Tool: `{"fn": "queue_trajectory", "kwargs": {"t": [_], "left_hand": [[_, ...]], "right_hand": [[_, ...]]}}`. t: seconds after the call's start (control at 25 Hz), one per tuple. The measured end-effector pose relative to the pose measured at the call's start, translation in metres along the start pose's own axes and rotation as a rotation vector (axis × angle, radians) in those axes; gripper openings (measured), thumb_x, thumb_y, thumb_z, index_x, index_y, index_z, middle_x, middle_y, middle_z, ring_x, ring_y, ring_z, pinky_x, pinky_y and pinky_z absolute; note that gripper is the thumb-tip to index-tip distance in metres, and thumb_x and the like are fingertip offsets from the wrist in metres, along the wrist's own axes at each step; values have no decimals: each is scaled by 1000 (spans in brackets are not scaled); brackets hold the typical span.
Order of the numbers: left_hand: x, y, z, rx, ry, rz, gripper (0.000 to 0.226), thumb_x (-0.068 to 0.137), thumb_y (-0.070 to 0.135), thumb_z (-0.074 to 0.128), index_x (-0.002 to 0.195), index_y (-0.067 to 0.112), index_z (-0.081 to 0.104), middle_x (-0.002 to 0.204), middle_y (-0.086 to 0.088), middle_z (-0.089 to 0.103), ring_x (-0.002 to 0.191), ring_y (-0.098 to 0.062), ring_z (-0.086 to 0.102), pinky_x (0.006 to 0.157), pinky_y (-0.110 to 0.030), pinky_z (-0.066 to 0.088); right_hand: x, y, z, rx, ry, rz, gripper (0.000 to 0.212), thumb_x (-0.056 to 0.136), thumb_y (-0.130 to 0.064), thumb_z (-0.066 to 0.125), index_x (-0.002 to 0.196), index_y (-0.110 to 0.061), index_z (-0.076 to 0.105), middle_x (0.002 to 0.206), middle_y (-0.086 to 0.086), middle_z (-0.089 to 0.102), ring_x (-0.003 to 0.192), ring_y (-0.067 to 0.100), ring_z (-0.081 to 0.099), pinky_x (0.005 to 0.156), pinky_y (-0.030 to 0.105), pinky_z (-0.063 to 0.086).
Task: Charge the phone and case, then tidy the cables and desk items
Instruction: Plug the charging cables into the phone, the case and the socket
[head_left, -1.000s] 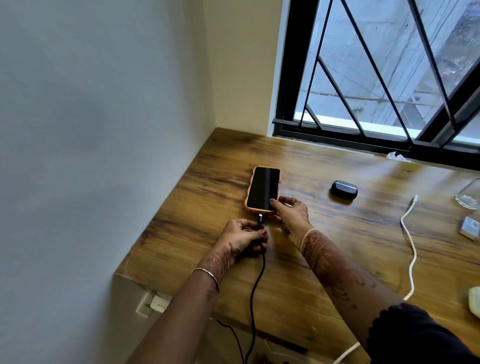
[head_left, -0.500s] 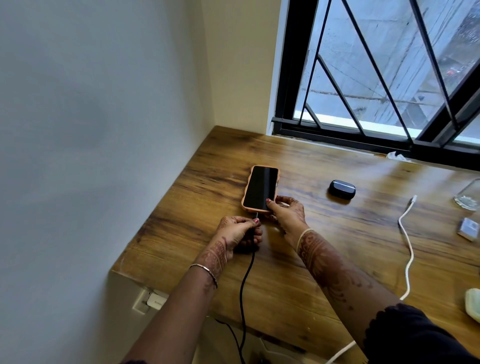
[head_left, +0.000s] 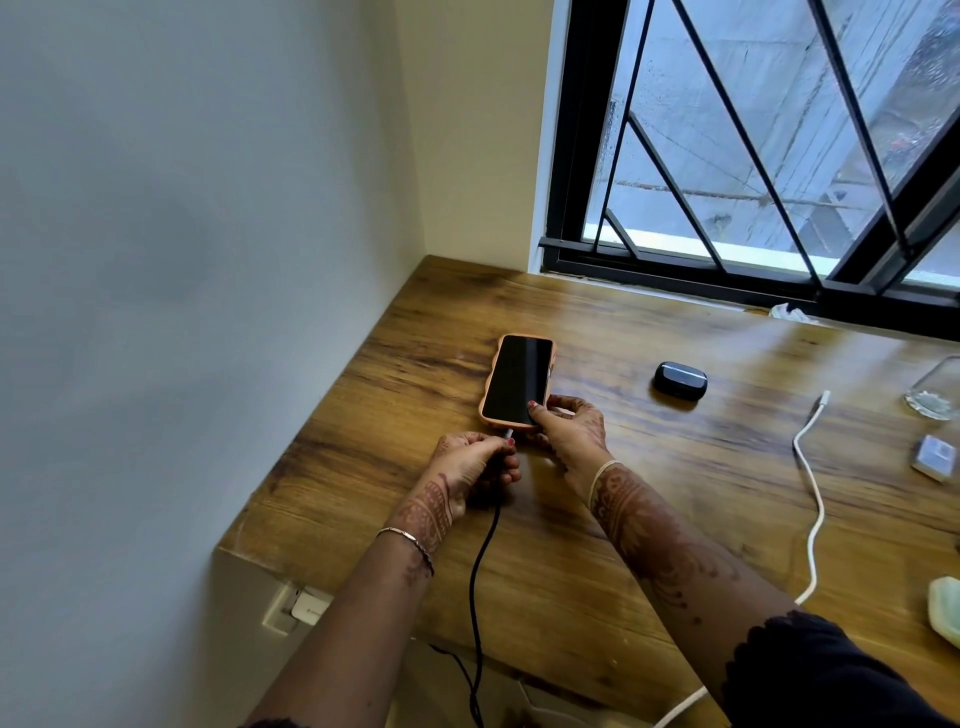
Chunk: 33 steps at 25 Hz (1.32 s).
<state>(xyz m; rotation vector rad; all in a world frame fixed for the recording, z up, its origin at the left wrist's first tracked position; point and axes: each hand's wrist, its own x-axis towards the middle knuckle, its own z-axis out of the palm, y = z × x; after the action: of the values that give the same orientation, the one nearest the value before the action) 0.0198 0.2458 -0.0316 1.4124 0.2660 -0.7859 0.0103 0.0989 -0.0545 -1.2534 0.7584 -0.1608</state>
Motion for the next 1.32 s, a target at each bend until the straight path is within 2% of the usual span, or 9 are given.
{"fn": "queue_trajectory", "kwargs": {"t": [0.16,0.24,0.52,0.72,0.88,1.04,1.12,1.24,1.32], "left_hand": [[2,2,2,-18,-11,-22,16,89,15,64,98,2,66,64,-5,69,58,-17,67,55,-27,57],[2,3,4,-15,-40,-40,18,89,16,64,101,2,65,67,-6,70,57,-17,65,58,-30,57],[6,6,7,-45,-51,-92,8,90,14,61,88,7,64,68,-6,69,56,-15,63,50,-25,54],[6,8,10,-11,-20,-87,9,90,15,62,85,8,65,66,-5,70,53,-13,66,48,-24,55],[3,11,10,16,6,-50,8,89,15,64,87,8,65,70,-6,71,53,-15,67,49,-24,56],[0,12,12,95,-2,-3,13,90,17,64,94,6,64,76,-10,69,56,-20,65,56,-30,56],[5,12,15,385,68,75,22,90,27,64,100,8,65,83,-9,70,68,-22,67,67,-35,57],[8,14,18,1114,249,240,27,91,47,52,107,26,62,99,-1,67,89,-18,63,71,-30,49],[9,12,21,1271,278,299,29,93,48,45,111,30,58,104,0,65,95,-19,60,69,-29,41]], "right_hand": [[1,0,1,-17,17,9,36,81,-15,73,111,-16,55,104,12,68,91,25,70,85,45,57],[1,0,1,-9,16,17,33,80,-14,73,108,-17,55,104,12,68,90,25,70,84,45,57],[2,-1,3,-47,51,28,30,79,-12,74,101,-20,54,95,7,67,87,24,70,81,44,59],[2,0,4,-45,73,11,26,78,-14,75,89,-25,54,105,13,68,93,27,69,83,46,58],[0,3,7,-58,91,-43,27,78,-17,76,98,-21,59,108,14,69,93,26,70,85,45,57],[-1,-3,4,-274,142,-97,28,77,-27,76,102,-19,65,105,10,71,95,25,69,87,44,56],[-3,-6,-1,-438,189,-140,32,78,-32,74,106,-17,68,102,7,72,95,23,69,89,41,55],[-5,-7,-3,-581,202,-192,32,81,-33,70,107,-15,70,105,7,72,98,22,68,92,39,54],[-7,-9,-2,-677,206,-225,33,83,-34,69,109,-14,69,109,7,71,103,22,65,95,37,52]]}}
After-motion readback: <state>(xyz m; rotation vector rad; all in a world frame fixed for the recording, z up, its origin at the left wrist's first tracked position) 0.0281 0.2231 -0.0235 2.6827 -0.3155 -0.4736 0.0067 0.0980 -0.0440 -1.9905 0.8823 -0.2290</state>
